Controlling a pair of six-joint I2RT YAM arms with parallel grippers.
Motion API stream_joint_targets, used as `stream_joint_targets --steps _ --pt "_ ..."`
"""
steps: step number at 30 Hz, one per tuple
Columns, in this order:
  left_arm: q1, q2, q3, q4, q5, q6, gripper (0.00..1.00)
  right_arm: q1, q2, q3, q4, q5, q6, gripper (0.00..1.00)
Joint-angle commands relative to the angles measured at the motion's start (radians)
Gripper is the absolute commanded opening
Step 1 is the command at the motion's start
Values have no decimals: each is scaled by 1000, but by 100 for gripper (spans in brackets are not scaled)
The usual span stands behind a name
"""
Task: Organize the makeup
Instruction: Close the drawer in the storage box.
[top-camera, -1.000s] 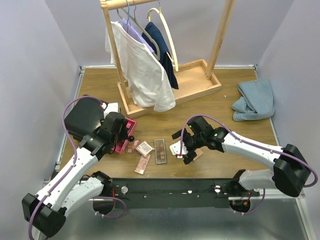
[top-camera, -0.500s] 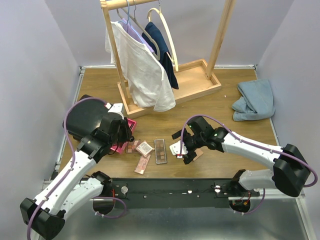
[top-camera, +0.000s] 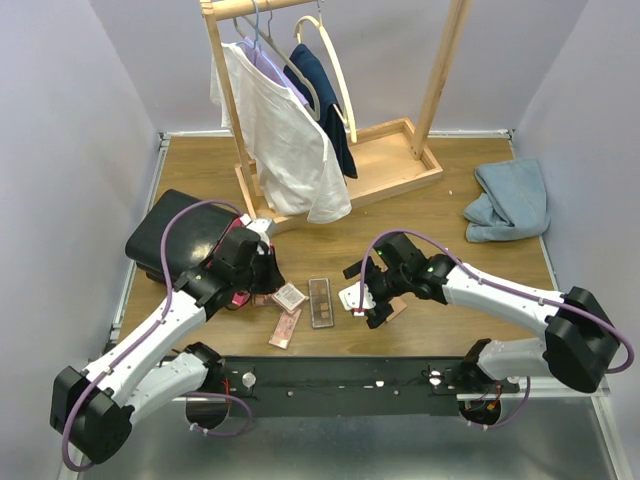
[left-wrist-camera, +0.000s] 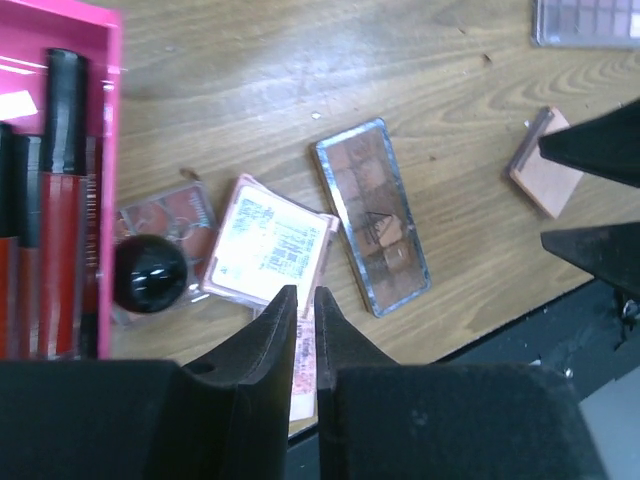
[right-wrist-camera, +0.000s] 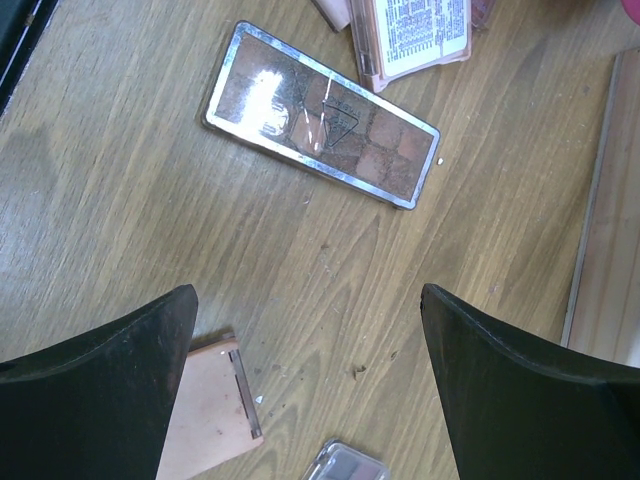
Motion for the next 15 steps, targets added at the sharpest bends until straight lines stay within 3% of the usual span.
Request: stream_joint_targets --steps 1,6,15 --pt "-57 19 -11 50 8 -26 20 -5 14 -20 25 17 9 100" --pt "-163 79 -4 62 -74 -53 20 -5 18 -22 27 20 8 100" --pt "-255 185 26 47 -245 -87 20 -5 20 -23 28 26 9 100"
